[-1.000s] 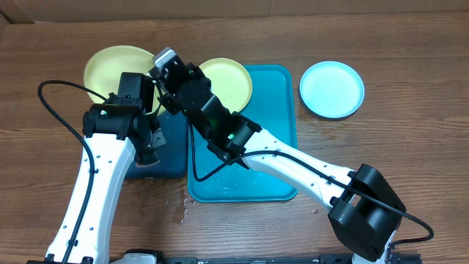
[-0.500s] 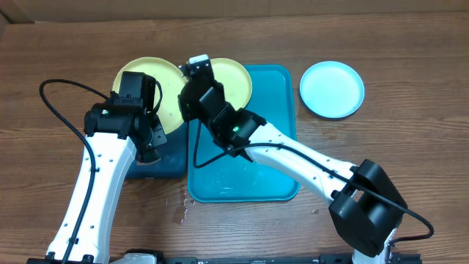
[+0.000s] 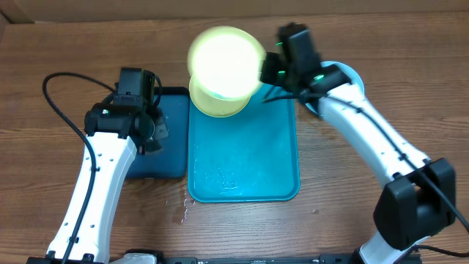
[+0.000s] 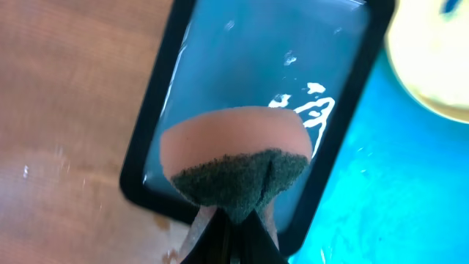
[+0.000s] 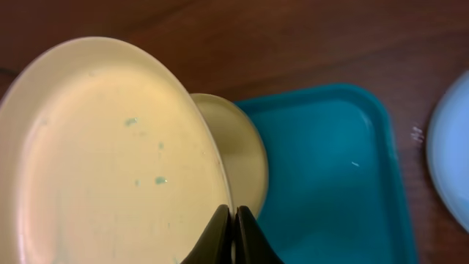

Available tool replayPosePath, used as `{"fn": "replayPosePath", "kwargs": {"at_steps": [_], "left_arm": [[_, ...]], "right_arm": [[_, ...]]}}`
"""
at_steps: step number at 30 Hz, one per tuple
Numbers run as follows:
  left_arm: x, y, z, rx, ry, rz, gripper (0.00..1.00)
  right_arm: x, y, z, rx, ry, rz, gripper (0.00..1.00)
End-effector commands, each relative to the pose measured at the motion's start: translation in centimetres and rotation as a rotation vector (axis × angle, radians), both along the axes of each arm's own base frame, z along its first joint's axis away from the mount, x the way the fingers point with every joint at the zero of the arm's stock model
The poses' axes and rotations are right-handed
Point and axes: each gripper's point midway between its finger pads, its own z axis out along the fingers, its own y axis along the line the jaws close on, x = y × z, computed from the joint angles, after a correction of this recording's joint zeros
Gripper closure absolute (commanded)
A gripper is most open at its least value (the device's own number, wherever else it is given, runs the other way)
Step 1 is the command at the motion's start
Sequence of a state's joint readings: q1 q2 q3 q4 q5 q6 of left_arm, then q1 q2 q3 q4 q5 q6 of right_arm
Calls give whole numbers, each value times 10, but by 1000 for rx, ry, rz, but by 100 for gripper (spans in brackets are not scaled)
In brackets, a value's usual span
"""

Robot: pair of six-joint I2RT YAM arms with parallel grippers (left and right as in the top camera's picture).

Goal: Clean dirty plates on tray and stack at the side
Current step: 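Carry the yellow plate right and set it on the light blue plate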

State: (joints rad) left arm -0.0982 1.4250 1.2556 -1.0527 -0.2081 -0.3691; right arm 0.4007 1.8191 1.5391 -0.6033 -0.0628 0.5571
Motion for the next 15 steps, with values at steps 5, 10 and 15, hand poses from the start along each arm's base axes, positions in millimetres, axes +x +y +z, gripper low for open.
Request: {"fn": "replayPosePath", "kwargs": {"at_steps": [5, 10, 15], "left_arm": [[25, -17, -34, 0, 1, -218, 95], [33, -22, -60, -16, 52, -258, 96], [36, -23, -79, -16, 95, -262, 96]], "right_arm": [[-3, -113, -16, -25, 162, -174, 96], [-8, -189, -28, -97, 218, -328, 96], [-12, -251, -41, -178, 228, -483, 96]]}}
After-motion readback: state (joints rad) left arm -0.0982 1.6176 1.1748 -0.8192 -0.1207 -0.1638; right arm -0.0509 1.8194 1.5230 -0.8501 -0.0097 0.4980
